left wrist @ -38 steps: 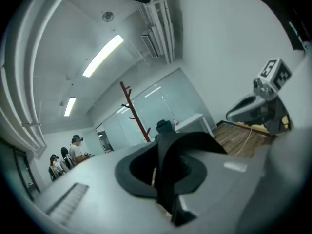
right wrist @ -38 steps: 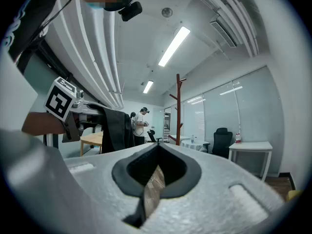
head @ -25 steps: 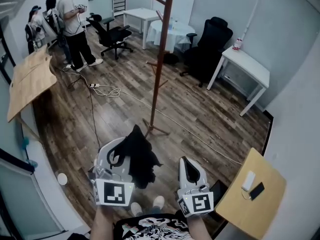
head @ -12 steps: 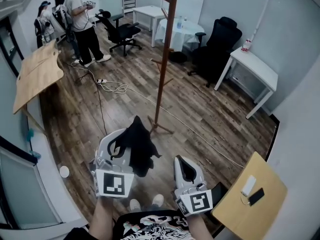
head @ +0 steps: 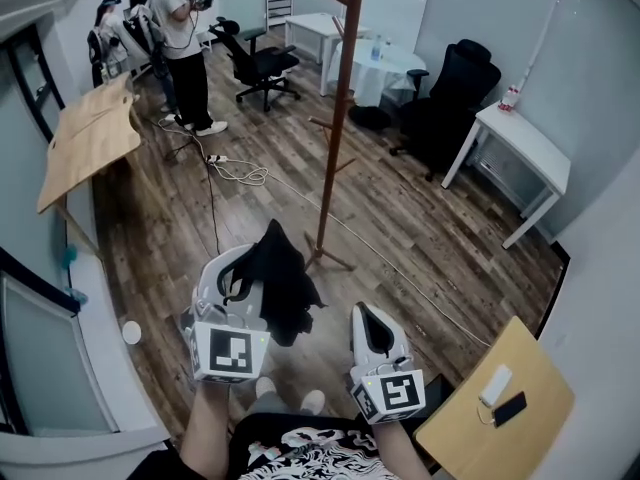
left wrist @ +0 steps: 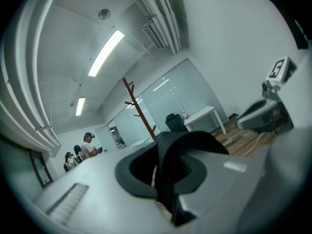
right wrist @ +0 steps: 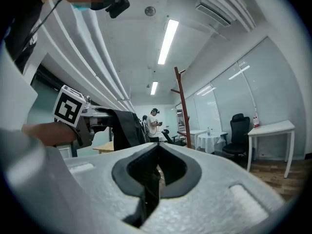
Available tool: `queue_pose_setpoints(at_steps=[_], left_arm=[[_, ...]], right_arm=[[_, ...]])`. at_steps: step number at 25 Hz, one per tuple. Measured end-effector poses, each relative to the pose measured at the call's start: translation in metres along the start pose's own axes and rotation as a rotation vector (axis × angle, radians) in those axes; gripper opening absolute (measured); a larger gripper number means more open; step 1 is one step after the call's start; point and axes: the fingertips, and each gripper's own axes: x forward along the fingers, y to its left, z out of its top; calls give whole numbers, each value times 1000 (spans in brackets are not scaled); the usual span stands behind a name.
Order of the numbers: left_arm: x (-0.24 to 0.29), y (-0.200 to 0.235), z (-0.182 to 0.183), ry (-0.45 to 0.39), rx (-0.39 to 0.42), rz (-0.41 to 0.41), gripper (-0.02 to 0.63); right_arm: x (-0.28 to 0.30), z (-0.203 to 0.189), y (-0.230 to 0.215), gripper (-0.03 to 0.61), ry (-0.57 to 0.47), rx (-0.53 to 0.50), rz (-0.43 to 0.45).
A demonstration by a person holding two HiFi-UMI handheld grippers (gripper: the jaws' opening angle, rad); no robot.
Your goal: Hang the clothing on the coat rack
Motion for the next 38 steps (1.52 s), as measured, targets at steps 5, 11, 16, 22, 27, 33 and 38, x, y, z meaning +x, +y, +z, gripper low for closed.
queue_pose_setpoints(at_steps=[5,11,16,22,27,33,38], left_arm=[[14,-4,-8,12,47,-17,8],[37,3,-12,9,-13,-22,8],[59,17,-16,-15,-29,-40,8],[95,44,-29,-39,-39,-87,8],[137,77,-39,-51,-30,-118,8],[179,117,-60,-73,-57,-148,8],[208,146,-87,-65,-81,-191,8]], right_arm=[[12,-5,-2,0,5,-1,27],[40,-5,-9,0,-4,-11,23],[74,-3,-6,0,-11,-25,25],[130,-8,-2,0,-1,-35,15],[184,-4,-5,0,1,-28,-18],[243,-7,-6,0,8,-25,-68],[290,-14,5,0,23,-40,-88]])
